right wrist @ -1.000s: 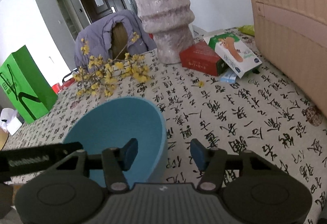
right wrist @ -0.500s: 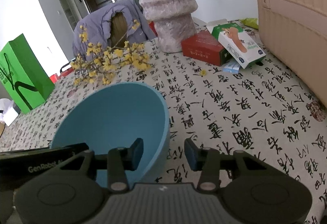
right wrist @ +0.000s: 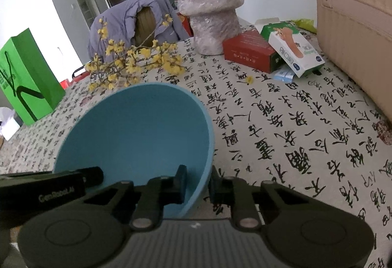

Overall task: Organize plates and bowls
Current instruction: 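Close both grippers on the rim of the small blue bowl, then lift the held blue bowl off the table with both grippers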

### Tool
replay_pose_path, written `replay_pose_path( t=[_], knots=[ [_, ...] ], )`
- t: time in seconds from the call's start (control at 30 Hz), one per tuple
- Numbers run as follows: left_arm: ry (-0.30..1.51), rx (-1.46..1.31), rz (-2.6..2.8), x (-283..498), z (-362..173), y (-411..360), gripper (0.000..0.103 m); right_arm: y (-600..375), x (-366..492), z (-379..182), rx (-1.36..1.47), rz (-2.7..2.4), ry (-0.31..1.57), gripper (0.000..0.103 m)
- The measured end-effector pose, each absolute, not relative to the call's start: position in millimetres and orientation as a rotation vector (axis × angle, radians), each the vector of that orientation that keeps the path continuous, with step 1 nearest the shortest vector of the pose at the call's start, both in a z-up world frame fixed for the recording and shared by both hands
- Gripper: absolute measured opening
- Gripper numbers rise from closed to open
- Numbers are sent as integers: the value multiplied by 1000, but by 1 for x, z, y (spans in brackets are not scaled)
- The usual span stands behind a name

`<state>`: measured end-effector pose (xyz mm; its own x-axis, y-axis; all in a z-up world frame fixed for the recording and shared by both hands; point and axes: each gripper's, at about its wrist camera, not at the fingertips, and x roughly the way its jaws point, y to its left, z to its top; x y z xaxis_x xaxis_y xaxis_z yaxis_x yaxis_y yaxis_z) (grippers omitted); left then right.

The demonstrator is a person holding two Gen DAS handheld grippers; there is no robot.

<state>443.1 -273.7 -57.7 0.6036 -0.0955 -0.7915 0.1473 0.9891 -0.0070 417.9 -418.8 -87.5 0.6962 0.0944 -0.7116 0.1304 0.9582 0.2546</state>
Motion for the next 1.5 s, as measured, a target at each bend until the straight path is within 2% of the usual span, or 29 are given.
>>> replay_pose_path(
  t=[0.9,1.5],
  knots=[
    [890,109,-134,437,-56,-277,15,-418,414,-84,290,-28,788,16],
    [844,88,-155,418,-29,-258,15,-400,395,-60,277,-10,731,16]
  ],
)
